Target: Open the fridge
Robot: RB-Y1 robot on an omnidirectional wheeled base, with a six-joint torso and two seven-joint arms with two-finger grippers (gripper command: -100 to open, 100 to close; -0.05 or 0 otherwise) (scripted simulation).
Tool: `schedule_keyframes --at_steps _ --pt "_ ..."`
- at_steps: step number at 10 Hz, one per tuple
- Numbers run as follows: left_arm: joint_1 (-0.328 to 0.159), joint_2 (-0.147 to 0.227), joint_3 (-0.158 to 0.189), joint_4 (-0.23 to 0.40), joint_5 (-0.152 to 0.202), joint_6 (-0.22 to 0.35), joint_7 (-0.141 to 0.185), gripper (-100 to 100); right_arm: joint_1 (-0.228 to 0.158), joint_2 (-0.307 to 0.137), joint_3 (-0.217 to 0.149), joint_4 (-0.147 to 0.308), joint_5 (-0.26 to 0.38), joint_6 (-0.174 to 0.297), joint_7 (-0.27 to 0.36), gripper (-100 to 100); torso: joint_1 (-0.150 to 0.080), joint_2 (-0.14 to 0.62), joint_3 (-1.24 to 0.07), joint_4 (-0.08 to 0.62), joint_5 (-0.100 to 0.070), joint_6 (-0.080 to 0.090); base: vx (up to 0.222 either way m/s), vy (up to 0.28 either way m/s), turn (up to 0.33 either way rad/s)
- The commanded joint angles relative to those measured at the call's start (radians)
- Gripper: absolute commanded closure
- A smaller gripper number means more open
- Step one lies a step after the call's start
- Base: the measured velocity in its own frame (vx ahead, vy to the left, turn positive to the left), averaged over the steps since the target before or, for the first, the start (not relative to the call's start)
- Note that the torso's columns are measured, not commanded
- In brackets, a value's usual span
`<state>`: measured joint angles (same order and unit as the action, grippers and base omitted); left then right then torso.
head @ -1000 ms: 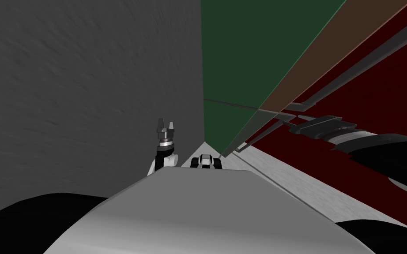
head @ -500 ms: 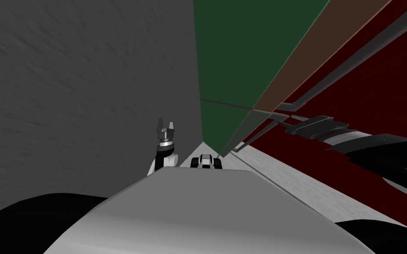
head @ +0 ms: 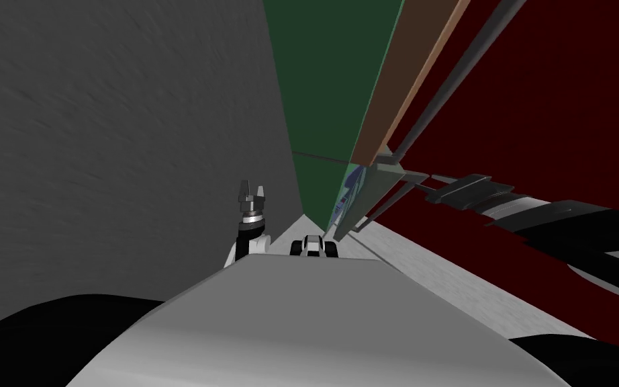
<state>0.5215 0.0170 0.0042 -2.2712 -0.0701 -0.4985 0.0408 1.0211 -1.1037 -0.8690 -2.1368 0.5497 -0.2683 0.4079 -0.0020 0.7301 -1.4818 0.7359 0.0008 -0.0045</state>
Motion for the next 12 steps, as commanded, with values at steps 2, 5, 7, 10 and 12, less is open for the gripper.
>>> schedule_keyframes --at_steps 2,5,7,10,12 --pt "0.000 0.000 0.000 0.000 0.000 0.000 0.000 0 -0.017 -0.010 0.011 -0.039 -0.009 -0.030 0.012 100 0.000 -0.008 -0.006 -0.002 0.000 -0.002 -0.078 -0.296 0.059" --pt "0.000 0.000 0.000 0.000 0.000 0.000 0.000 0 -0.026 -0.018 0.017 -0.067 -0.017 -0.055 0.019 100 0.002 -0.005 -0.003 -0.002 0.000 0.000 -0.124 -0.287 0.082" --pt "0.000 0.000 0.000 0.000 0.000 0.000 0.000 0 -0.026 -0.013 0.018 -0.074 -0.018 -0.063 0.021 100 -0.001 0.003 0.003 0.000 -0.002 0.002 -0.077 -0.257 0.080" --pt "0.000 0.000 0.000 0.000 0.000 0.000 0.000 0 -0.030 -0.020 0.026 -0.104 -0.027 -0.080 0.032 100 -0.003 0.003 0.002 0.000 -0.002 0.002 -0.045 -0.270 0.097" --pt "0.000 0.000 0.000 0.000 0.000 0.000 0.000 0 -0.032 -0.023 0.030 -0.118 -0.031 -0.087 0.037 100 0.002 0.010 0.007 0.003 -0.001 0.004 -0.079 -0.246 0.043"
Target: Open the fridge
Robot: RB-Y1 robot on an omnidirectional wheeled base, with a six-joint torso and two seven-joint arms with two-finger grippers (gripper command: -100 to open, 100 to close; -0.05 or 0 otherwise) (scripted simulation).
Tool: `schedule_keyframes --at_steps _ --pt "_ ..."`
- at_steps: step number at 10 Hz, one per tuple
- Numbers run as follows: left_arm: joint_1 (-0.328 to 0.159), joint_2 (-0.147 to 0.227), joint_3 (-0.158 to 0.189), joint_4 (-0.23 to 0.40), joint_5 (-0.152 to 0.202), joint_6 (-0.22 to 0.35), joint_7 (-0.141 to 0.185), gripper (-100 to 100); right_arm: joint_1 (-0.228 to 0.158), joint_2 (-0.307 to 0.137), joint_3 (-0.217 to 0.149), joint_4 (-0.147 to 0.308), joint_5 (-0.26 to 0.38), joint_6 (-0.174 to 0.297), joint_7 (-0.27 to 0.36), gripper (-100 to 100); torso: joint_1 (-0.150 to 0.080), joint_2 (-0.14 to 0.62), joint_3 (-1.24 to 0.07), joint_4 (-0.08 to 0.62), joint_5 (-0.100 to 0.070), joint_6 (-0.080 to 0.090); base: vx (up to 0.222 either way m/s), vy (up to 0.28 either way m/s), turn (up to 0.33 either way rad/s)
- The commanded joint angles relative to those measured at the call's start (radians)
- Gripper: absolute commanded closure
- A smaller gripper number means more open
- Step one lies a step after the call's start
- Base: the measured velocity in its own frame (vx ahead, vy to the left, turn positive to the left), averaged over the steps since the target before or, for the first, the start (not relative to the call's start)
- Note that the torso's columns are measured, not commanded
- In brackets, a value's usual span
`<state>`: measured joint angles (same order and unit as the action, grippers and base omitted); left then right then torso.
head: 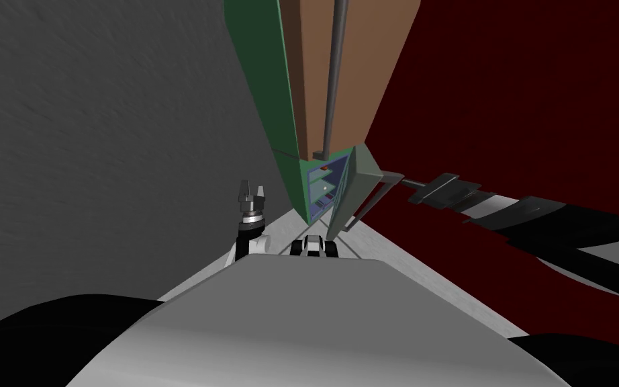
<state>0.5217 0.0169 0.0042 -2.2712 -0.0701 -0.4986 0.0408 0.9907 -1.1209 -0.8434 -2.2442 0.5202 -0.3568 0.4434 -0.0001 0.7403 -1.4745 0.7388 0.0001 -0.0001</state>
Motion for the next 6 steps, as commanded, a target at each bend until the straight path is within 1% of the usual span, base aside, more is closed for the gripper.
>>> schedule_keyframes --at_steps 1,2,3,4,5,6 --pt "0.000 0.000 0.000 0.000 0.000 0.000 0.000 0 -0.003 -0.009 0.009 -0.024 -0.006 -0.007 0.006 100 0.004 -0.001 0.000 0.000 0.001 0.000 -0.056 -0.213 0.016" --pt "0.000 0.000 0.000 0.000 0.000 0.000 0.000 0 -0.003 -0.009 0.009 -0.024 -0.006 -0.007 0.006 100 0.003 -0.002 -0.001 -0.001 0.001 0.000 -0.063 -0.212 0.079" --pt "0.000 0.000 0.000 0.000 0.000 0.000 0.000 0 -0.003 -0.009 0.009 -0.024 -0.006 -0.007 0.006 100 0.002 -0.003 -0.002 -0.001 0.000 0.000 -0.025 -0.108 0.011" --pt "0.000 0.000 0.000 0.000 0.000 0.000 0.000 0 -0.005 -0.012 0.013 -0.038 -0.010 -0.014 0.011 100 0.006 -0.005 -0.003 -0.001 0.001 0.000 -0.043 -0.154 0.064" --pt "0.000 0.000 0.000 0.000 0.000 0.000 0.000 0 -0.005 -0.012 0.013 -0.038 -0.010 -0.014 0.011 100 0.001 -0.003 -0.002 -0.001 0.001 0.000 -0.050 -0.210 0.054" --pt "0.000 0.000 0.000 0.000 0.000 0.000 0.000 0 -0.005 -0.012 0.013 -0.038 -0.010 -0.014 0.011 100 -0.003 -0.002 -0.001 -0.001 -0.001 0.000 -0.017 -0.119 -0.018"
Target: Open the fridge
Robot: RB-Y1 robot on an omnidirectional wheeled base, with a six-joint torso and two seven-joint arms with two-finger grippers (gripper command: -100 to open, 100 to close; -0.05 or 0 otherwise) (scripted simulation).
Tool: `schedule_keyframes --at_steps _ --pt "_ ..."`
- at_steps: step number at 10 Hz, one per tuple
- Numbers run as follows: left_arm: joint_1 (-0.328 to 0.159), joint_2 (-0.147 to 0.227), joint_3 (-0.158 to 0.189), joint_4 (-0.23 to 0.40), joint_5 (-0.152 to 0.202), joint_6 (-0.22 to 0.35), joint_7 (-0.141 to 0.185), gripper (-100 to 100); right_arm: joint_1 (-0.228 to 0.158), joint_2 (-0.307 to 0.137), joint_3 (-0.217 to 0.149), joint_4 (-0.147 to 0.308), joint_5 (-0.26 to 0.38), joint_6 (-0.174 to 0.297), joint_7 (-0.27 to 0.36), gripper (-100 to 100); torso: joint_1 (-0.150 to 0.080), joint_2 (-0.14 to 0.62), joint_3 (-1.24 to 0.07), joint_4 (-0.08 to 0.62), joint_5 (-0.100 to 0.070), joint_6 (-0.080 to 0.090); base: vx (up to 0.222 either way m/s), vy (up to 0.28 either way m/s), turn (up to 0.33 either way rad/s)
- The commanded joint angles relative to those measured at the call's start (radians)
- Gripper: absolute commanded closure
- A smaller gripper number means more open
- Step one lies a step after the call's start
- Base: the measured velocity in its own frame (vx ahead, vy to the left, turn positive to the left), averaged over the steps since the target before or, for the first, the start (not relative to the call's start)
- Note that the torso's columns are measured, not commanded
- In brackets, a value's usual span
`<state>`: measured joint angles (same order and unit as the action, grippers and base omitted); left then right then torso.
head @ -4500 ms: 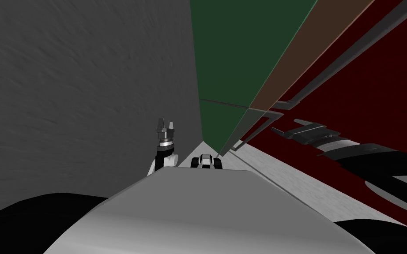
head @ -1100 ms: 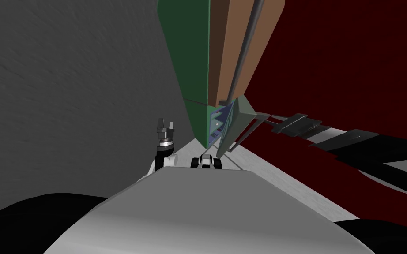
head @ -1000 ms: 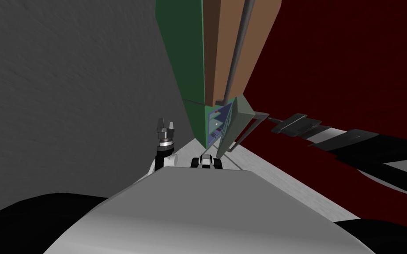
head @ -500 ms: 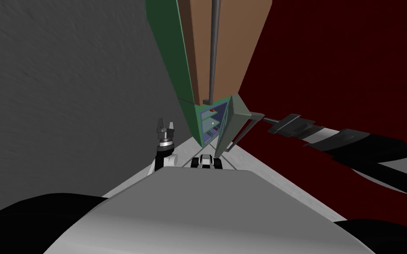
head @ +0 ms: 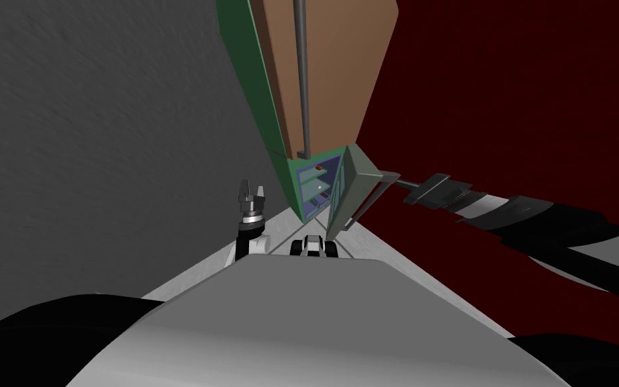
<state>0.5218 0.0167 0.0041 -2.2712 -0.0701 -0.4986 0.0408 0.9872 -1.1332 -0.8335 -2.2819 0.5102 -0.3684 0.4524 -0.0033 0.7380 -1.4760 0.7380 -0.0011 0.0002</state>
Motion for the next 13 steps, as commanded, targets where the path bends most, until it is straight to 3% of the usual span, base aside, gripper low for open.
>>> schedule_keyframes --at_steps 1,3,7,13 --pt "0.000 0.000 0.000 0.000 0.000 0.000 0.000 0 -0.002 0.000 0.003 -0.001 0.000 -0.002 0.002 100 0.005 -0.001 0.000 0.000 0.001 0.000 -0.001 -0.021 -0.012" --pt "0.000 0.000 0.000 0.000 0.000 0.000 0.000 0 -0.002 0.000 0.003 -0.001 0.000 -0.002 0.002 100 0.011 -0.001 -0.001 0.000 0.004 0.000 0.015 0.035 -0.045" --pt "0.000 0.000 0.000 0.000 0.000 0.000 0.000 0 -0.002 0.000 0.003 -0.001 0.000 -0.002 0.002 100 0.001 0.001 0.000 0.000 0.000 0.000 -0.008 -0.006 0.034" --pt "0.000 0.000 0.000 0.000 0.000 0.000 0.000 0 -0.021 -0.018 0.017 -0.003 -0.010 -0.002 0.011 100 0.006 -0.003 -0.002 -0.001 0.002 0.000 -0.081 -0.256 0.193"
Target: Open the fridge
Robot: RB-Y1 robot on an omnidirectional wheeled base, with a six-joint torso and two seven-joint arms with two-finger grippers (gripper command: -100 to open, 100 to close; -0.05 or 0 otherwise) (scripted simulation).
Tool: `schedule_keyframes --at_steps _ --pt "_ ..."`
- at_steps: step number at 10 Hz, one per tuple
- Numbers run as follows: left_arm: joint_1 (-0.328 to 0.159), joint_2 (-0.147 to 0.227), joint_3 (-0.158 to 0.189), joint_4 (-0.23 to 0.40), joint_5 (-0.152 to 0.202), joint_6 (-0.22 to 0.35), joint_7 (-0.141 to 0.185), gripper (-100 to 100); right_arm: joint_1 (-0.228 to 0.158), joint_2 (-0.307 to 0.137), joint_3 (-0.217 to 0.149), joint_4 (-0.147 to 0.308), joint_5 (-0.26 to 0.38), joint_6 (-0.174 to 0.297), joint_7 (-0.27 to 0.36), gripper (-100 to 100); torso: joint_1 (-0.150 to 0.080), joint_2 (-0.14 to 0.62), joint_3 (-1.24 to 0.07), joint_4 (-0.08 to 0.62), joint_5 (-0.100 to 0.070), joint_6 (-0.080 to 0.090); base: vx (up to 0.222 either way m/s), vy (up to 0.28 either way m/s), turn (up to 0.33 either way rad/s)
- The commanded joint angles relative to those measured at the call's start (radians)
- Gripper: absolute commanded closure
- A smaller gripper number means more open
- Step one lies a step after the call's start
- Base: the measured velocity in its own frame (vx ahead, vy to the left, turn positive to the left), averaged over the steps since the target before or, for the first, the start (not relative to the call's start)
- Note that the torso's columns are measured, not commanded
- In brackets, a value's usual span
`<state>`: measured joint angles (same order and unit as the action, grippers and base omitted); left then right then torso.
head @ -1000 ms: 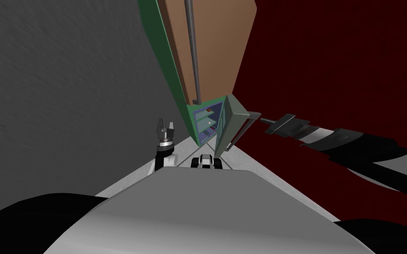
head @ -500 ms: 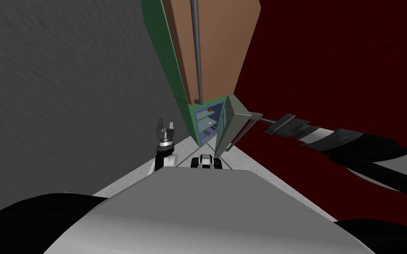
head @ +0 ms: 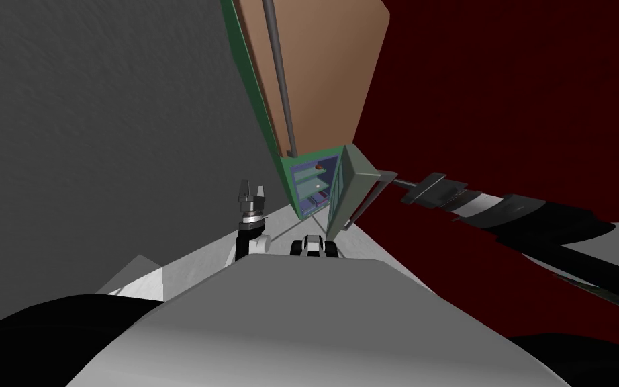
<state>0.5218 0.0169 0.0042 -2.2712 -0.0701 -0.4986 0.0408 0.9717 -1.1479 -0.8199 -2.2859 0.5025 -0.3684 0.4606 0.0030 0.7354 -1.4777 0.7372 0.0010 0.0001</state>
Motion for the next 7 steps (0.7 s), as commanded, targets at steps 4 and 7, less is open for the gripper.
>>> schedule_keyframes --at_steps 4,7 --pt "0.000 0.000 0.000 0.000 0.000 0.000 0.000 0 -0.011 -0.010 0.009 0.001 -0.006 -0.002 0.006 100 -0.001 0.002 0.001 0.001 0.000 -0.001 -0.060 -0.197 0.148" --pt "0.000 -0.001 -0.001 0.000 0.000 0.000 0.000 0 -0.035 0.026 0.022 0.033 0.065 0.054 0.076 -100 0.011 -0.003 -0.004 0.001 0.006 -0.004 0.017 0.112 -0.033"
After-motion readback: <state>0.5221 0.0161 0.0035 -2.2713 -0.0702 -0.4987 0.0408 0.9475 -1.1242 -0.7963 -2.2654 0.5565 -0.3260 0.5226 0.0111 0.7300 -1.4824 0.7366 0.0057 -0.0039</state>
